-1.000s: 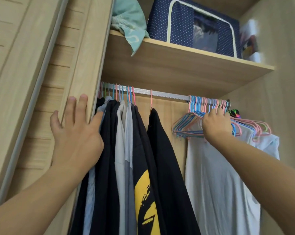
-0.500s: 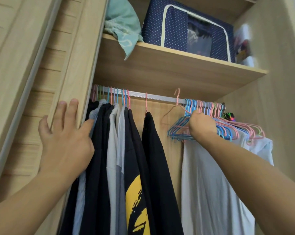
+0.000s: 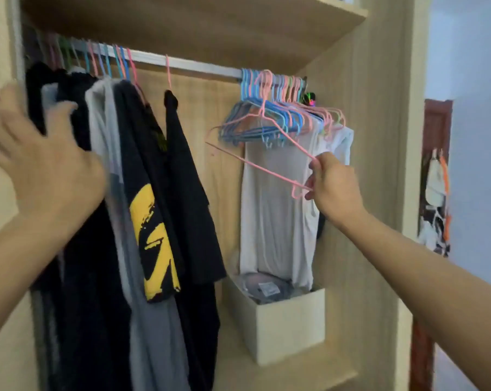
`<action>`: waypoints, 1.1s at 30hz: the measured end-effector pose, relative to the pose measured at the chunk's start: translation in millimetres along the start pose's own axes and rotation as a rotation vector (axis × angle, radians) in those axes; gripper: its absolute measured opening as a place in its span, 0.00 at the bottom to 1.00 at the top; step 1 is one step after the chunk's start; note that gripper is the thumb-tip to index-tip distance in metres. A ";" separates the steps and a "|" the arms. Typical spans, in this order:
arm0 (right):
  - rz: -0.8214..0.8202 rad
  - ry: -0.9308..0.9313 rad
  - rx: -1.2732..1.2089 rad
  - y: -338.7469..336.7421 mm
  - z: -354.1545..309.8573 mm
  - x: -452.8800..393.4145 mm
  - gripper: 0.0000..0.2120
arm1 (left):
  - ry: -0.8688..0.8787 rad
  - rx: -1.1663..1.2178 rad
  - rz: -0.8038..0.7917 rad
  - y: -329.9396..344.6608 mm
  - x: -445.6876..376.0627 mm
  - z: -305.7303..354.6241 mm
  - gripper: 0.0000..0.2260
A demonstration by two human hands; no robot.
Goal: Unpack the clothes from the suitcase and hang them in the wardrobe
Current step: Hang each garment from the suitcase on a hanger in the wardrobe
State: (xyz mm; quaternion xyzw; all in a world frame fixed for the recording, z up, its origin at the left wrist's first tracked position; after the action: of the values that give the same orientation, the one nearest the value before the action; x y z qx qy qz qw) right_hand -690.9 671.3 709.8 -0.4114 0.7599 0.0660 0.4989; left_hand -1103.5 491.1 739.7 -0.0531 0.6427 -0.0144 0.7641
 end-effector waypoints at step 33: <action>0.214 2.091 0.392 -707.3 533.8 996.9 0.19 | 0.897 0.750 -2.478 -226.2 1113.4 782.5 0.19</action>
State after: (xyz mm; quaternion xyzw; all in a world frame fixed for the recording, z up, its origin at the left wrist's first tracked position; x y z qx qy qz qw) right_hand 10.7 -75.3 -144.2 -0.1078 0.8399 -0.3994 -0.3512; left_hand -130.1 214.9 -198.0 -0.3706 0.3223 -0.8695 -0.0525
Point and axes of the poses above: each hand's wrist, its own x-axis away from the middle knuckle, its own y-axis out of the palm, z = x × y, the point moved 9 cm from there along -x, towards the middle knuckle, and after that the axes turned 7 degrees about y, right-handed, at the moved point
